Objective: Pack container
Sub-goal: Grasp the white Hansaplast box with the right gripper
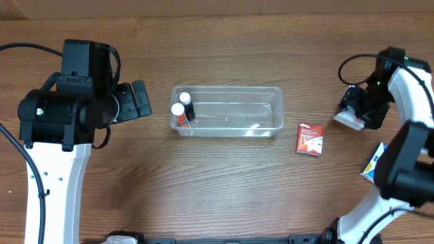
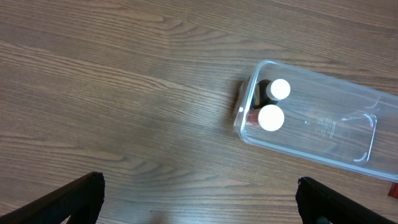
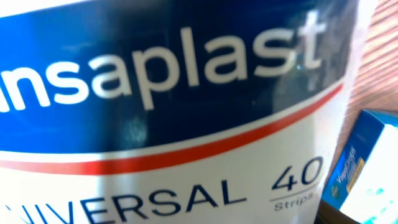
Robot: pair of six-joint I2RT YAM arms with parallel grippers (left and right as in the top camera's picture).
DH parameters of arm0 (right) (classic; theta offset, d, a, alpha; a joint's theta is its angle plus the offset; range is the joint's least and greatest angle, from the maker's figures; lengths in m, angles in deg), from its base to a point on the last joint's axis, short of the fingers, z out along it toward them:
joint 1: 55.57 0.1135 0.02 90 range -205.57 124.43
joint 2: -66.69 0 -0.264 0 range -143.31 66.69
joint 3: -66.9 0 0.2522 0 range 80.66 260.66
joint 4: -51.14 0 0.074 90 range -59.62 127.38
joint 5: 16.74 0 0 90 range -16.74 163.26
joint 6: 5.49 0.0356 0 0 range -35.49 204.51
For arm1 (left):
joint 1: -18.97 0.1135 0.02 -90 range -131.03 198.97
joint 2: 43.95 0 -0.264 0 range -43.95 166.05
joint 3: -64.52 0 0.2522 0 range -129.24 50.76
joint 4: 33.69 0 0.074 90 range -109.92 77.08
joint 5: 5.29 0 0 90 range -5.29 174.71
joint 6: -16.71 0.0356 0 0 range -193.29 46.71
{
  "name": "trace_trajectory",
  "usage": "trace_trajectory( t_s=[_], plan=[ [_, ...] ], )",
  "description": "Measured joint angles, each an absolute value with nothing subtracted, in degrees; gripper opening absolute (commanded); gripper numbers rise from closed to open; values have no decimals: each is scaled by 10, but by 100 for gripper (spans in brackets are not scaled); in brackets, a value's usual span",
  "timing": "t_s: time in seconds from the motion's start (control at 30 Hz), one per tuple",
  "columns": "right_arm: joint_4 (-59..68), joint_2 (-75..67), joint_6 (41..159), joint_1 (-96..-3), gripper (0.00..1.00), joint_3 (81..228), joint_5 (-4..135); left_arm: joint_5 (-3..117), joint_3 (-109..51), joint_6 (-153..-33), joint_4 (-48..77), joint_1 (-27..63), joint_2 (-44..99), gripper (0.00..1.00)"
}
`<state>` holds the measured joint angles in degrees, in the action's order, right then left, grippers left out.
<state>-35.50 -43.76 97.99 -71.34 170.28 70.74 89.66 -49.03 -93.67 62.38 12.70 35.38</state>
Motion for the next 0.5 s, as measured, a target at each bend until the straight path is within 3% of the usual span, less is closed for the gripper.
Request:
trace_trajectory(
  t_s=[0.3,0.5],
  plan=[
    [-398,-199,1000,-505,75,1720,705,897,-490,-937,624,127,354,100],
    [-373,-188,1048,-404,75,1718,705,897,-490,-937,624,127,354,100]
  ],
)
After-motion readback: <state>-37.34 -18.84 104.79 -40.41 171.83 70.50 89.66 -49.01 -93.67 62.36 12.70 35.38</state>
